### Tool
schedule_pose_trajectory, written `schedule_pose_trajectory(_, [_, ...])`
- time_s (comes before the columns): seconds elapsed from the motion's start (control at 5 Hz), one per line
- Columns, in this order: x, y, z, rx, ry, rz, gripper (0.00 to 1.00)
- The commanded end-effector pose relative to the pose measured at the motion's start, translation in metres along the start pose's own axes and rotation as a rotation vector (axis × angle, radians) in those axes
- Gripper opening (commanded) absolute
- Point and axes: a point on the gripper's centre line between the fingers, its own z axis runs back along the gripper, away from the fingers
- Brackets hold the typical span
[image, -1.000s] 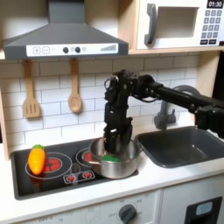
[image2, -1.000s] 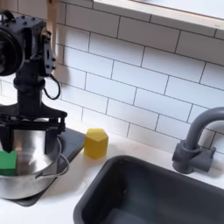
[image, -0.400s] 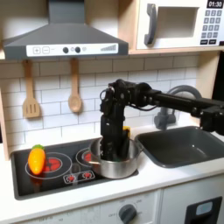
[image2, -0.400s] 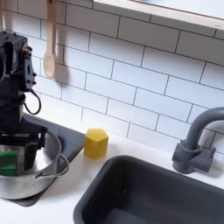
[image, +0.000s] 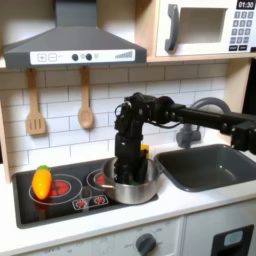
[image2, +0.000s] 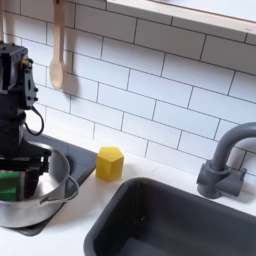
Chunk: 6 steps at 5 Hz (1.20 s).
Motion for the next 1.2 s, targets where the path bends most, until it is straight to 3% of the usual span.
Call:
schedule_pose_trajectory(0.0, [0.007,-0.003,-0.003,-0.008,-0.04,0.012,1.0])
schedule_pose_trajectory(0.4, [0.013,0.001,-0.005,-0.012,-0.058,0.029,1.0])
schedule_pose_trajectory(0.6, [0.017,0.003,-0.006,-0.038,-0.063,0.041,1.0])
schedule_pose_trajectory(0.8, [0.018,0.006,-0.006,-0.02,-0.067,0.032,0.0])
schedule_pose_trajectory(1.0, [0.018,0.007,-0.004,-0.024,-0.074,0.042,0.0])
